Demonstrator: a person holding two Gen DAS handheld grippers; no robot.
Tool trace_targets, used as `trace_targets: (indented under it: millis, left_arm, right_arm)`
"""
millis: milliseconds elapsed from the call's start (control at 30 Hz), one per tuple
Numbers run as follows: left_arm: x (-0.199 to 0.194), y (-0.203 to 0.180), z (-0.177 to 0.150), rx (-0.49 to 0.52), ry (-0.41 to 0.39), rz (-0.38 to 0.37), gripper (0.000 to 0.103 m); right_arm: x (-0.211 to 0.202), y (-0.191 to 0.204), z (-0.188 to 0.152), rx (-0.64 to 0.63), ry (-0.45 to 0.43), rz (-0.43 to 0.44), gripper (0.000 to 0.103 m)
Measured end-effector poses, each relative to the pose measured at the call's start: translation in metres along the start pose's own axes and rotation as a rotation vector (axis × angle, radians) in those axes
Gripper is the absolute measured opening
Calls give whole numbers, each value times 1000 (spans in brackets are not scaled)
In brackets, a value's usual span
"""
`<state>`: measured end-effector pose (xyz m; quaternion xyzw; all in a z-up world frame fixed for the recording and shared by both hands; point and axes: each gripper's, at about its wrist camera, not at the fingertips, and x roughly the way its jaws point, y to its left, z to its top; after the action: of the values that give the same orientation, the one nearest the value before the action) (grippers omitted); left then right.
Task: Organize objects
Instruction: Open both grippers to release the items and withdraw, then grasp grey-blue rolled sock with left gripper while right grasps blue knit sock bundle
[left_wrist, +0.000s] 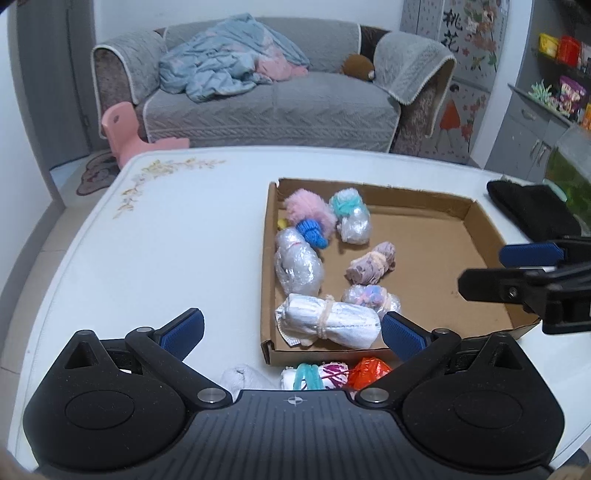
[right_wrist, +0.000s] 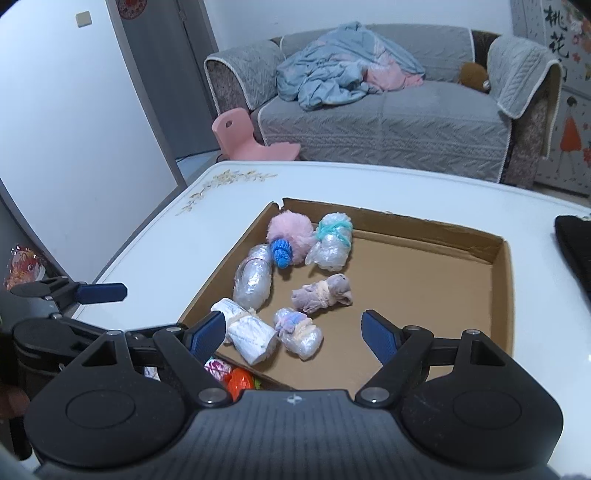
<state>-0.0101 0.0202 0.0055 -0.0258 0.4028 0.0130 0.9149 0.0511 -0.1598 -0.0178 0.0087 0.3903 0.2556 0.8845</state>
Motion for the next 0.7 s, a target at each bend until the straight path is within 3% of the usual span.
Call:
trace_targets:
  millis: [100, 367, 700]
  left_arm:
    - [-14, 2, -1, -13, -36, 7, 103]
    - [-42, 10, -19, -46, -128, 17, 103]
    - [-41, 25, -101, -100, -222, 51, 103]
  right_arm:
    - [-15, 4, -5, -21, -42, -21, 86]
    - [-52, 2, -37, -11, -121, -56, 91]
    - [-57, 8, -140, 46, -188, -42, 94]
